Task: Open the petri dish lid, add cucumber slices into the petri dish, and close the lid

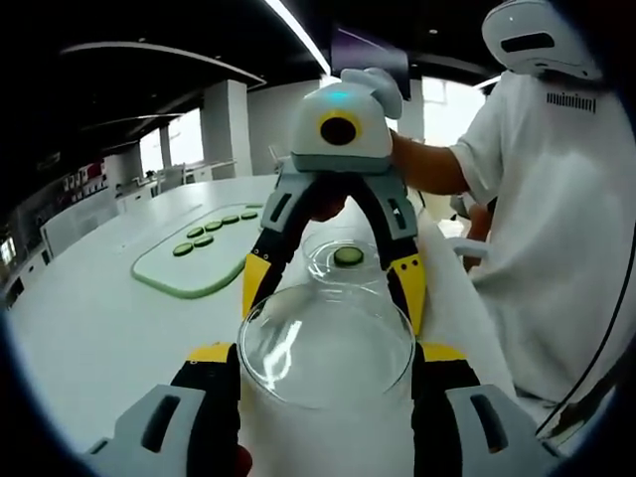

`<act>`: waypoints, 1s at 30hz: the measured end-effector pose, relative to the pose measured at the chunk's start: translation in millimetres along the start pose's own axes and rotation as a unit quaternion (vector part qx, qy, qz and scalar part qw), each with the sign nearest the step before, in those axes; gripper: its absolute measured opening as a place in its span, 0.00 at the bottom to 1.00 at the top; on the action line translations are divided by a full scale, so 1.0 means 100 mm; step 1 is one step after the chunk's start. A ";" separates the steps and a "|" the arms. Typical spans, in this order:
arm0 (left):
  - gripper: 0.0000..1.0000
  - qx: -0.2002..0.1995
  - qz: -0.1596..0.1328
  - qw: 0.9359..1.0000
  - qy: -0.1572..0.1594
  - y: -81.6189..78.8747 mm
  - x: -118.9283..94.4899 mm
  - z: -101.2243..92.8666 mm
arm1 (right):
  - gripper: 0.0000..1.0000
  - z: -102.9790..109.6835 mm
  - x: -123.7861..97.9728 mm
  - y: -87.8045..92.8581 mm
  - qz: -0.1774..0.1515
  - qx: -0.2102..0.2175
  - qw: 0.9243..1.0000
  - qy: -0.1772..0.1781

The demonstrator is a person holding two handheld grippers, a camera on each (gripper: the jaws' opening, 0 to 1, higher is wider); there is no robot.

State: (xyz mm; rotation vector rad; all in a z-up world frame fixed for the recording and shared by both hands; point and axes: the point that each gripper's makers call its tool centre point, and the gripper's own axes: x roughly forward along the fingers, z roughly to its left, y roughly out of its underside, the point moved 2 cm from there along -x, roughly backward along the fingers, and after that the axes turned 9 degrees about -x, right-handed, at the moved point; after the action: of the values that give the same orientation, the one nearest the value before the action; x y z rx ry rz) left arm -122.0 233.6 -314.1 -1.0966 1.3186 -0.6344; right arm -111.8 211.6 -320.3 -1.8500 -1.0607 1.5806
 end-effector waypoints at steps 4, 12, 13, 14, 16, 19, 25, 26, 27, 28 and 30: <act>0.70 0.007 -0.002 1.000 -0.001 -0.05 0.01 0.00 | 0.68 -0.02 -0.05 -0.02 0.000 -0.004 1.000 0.006; 0.70 0.020 -0.006 1.000 0.002 -0.18 0.07 -0.02 | 0.68 -0.04 -0.20 -0.04 0.008 -0.011 1.000 0.020; 0.70 0.022 -0.007 1.000 0.002 -0.19 0.08 -0.02 | 0.68 -0.05 -0.22 -0.03 0.009 -0.012 1.000 0.022; 0.70 0.024 -0.008 1.000 0.002 -0.21 0.09 -0.02 | 0.68 -0.05 -0.24 -0.03 0.010 -0.013 1.000 0.024; 0.70 0.026 -0.009 1.000 0.004 -0.24 0.11 -0.03 | 0.68 -0.05 -0.28 -0.03 0.011 -0.013 0.999 0.027; 0.70 0.030 -0.010 0.999 0.008 -0.29 0.15 -0.06 | 0.68 -0.04 -0.36 -0.03 0.016 -0.013 0.999 0.032; 0.70 0.041 -0.013 0.999 0.016 -0.40 0.23 -0.08 | 0.68 -0.04 -0.49 -0.01 0.022 -0.012 0.999 0.045; 0.70 0.043 -0.013 0.999 0.017 -0.42 0.25 -0.09 | 0.68 -0.04 -0.51 0.00 0.023 -0.012 0.999 0.047; 0.70 0.044 -0.013 0.999 0.019 -0.43 0.27 -0.10 | 0.68 -0.03 -0.54 0.02 0.025 -0.011 0.998 0.049; 0.70 0.045 -0.013 0.999 0.021 -0.44 0.29 -0.10 | 0.68 -0.03 -0.56 0.03 0.026 -0.010 0.998 0.050; 0.70 0.047 -0.012 0.998 0.025 -0.46 0.33 -0.12 | 0.68 -0.02 -0.60 0.06 0.026 -0.008 0.998 0.053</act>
State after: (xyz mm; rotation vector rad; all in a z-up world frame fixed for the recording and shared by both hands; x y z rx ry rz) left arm -117.2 183.0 -286.2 -1.0268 1.3058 -0.7389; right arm -110.5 160.3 -288.7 -1.9636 -0.9878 1.4877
